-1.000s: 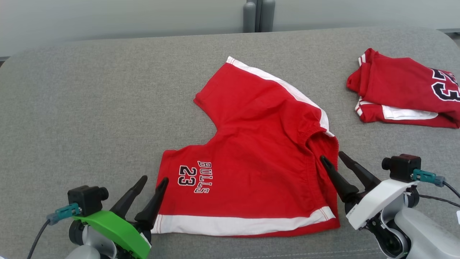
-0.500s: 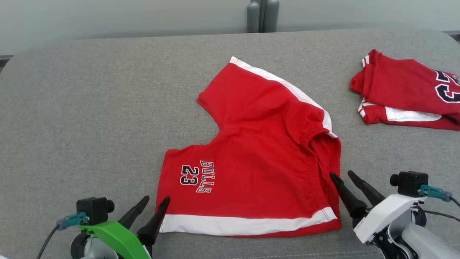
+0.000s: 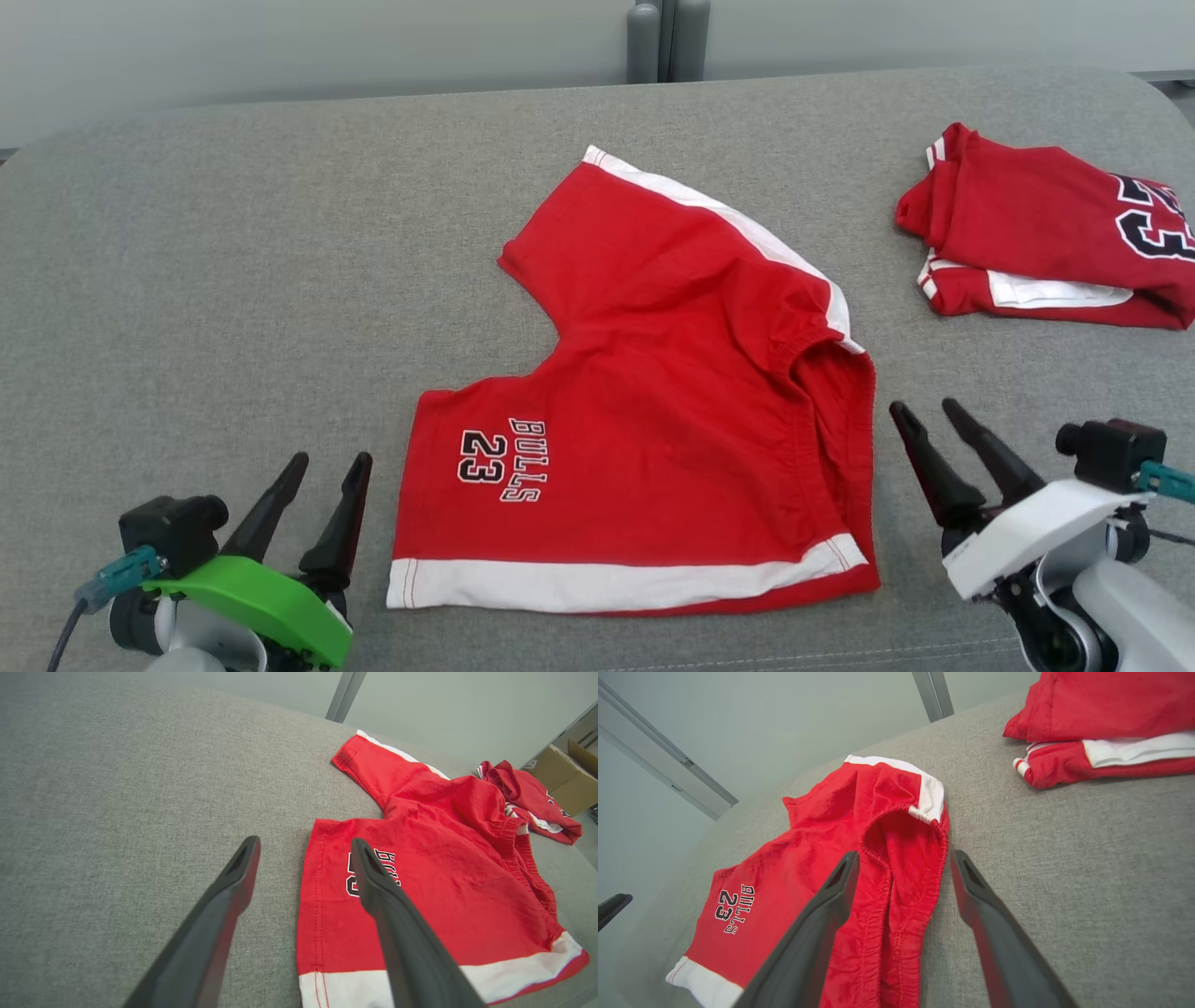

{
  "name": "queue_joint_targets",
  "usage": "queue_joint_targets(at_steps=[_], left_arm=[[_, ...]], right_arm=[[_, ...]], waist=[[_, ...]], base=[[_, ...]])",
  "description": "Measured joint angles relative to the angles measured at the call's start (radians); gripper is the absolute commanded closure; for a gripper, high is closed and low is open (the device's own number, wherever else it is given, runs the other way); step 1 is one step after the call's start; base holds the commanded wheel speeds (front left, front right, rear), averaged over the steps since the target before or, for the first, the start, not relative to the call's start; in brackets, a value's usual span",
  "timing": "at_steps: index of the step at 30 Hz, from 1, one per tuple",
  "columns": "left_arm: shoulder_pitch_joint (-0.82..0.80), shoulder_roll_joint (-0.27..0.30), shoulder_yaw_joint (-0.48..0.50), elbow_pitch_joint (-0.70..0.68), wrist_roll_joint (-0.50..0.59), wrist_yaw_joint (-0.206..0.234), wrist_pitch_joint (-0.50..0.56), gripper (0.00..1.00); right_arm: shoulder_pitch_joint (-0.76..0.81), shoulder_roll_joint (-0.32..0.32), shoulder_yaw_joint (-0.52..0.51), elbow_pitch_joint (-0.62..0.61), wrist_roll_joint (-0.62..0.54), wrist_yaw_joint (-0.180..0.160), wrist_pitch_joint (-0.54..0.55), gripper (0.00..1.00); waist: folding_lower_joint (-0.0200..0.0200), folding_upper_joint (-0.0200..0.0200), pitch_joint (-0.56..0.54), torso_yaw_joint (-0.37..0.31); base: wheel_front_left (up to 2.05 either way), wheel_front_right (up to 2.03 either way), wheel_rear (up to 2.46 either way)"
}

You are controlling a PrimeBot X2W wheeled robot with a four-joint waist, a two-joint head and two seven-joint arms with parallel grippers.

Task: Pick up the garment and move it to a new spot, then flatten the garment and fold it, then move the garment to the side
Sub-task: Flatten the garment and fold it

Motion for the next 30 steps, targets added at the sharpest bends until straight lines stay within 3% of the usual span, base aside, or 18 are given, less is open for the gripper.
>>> queue_joint_targets(at_steps=[7, 12, 19, 22, 26, 30], left_arm=[[-0.037, 0.007, 0.072, -0.074, 0.076, 0.017, -0.018, 0.0], [-0.045, 0.009, 0.124, -0.107, 0.119, 0.025, -0.021, 0.0], [-0.049, 0.003, 0.23, -0.148, 0.184, 0.036, -0.021, 0.0], [-0.046, -0.038, 0.317, -0.152, 0.177, 0.048, -0.021, 0.0], [-0.026, -0.042, 0.303, -0.164, 0.233, 0.048, -0.021, 0.0], [0.009, -0.049, 0.306, -0.166, 0.268, 0.048, -0.021, 0.0]], right_arm=[[-0.09, 0.015, -0.177, -0.154, -0.139, -0.079, -0.002, 0.0], [-0.098, 0.008, -0.255, -0.212, -0.208, -0.105, -0.003, 0.0], [-0.059, -0.024, -0.307, -0.228, -0.341, -0.13, -0.003, 0.0], [-0.051, -0.057, -0.275, -0.235, -0.422, -0.13, -0.004, 0.0], [-0.002, -0.057, -0.246, -0.238, -0.458, -0.13, -0.006, 0.0], [0.035, -0.016, -0.294, -0.258, -0.462, -0.13, -0.006, 0.0]], waist=[[0.0, 0.0, -0.002, -0.005], [0.0001, 0.0, -0.006, -0.003], [0.0, 0.0, -0.025, 0.004], [0.0, 0.0, -0.034, 0.002], [0.0, 0.0, -0.042, -0.001], [0.0, 0.0, -0.045, -0.002]], base=[[0.0, 0.0, 0.0], [0.0, 0.0, 0.0], [0.0, 0.0, 0.0], [0.0, 0.0, 0.0], [0.0, 0.0, 0.0], [0.0, 0.0, 0.0]])
